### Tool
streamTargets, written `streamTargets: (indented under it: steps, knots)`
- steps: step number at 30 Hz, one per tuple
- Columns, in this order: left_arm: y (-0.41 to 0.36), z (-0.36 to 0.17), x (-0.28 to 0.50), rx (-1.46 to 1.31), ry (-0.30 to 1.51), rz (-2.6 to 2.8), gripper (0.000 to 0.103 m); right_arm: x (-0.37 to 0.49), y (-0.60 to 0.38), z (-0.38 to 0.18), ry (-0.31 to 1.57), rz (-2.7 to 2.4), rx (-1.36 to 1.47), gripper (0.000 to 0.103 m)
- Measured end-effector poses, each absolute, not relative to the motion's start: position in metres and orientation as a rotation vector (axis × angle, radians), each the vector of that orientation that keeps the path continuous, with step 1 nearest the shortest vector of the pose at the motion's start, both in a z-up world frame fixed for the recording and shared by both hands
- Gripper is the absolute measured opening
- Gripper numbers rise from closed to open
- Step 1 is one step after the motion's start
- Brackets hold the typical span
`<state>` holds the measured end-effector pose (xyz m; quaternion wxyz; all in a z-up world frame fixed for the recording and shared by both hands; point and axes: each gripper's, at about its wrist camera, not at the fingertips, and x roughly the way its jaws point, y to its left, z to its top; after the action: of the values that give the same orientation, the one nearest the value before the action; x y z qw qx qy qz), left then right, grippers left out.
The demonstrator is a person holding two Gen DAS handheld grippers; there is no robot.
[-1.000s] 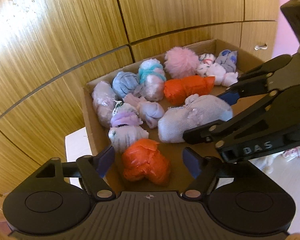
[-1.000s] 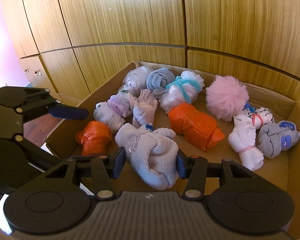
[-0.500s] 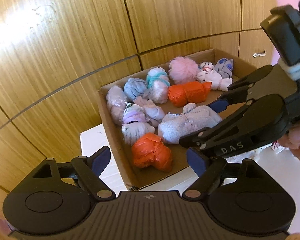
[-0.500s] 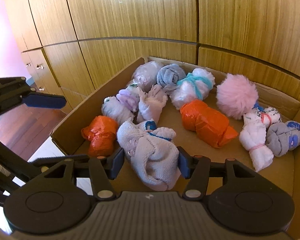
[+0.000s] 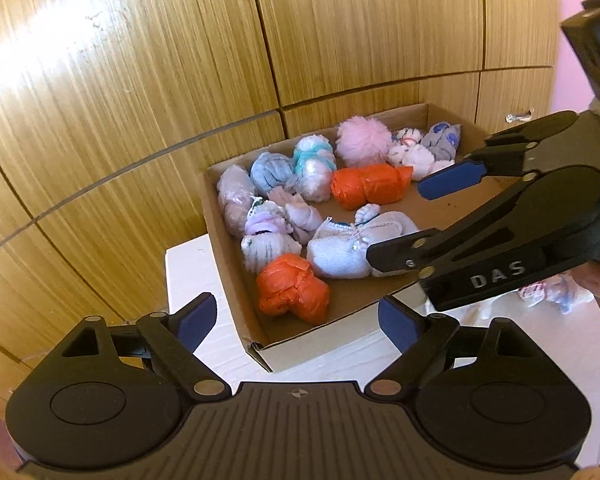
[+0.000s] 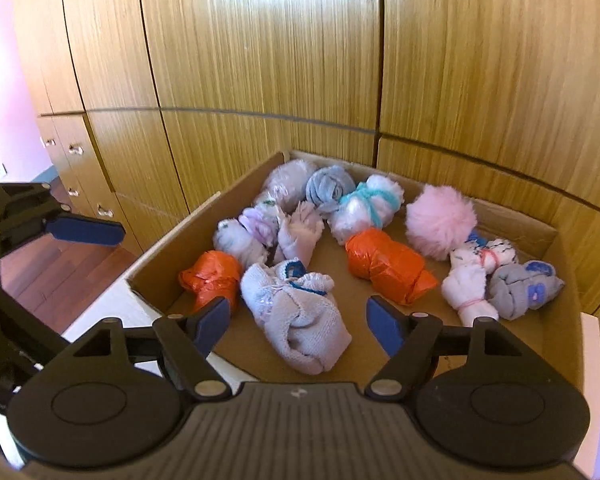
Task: Organize objects
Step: 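Lower the grey sock into the box and open the right tool, then move both tools back toward the bundles on the table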
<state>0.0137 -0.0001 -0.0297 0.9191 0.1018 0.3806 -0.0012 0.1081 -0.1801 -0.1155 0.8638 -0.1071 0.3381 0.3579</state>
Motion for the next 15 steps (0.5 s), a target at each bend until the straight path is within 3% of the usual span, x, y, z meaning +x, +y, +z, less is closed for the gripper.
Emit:
streamTargets:
  steps: [15]
  knots:
    - [-0.035, -0.039, -0.023, 0.206, 0.736, -0.012, 0.095, 0.026, -0.247, -0.105, 0.538, 0.63, -0.113, 0.077]
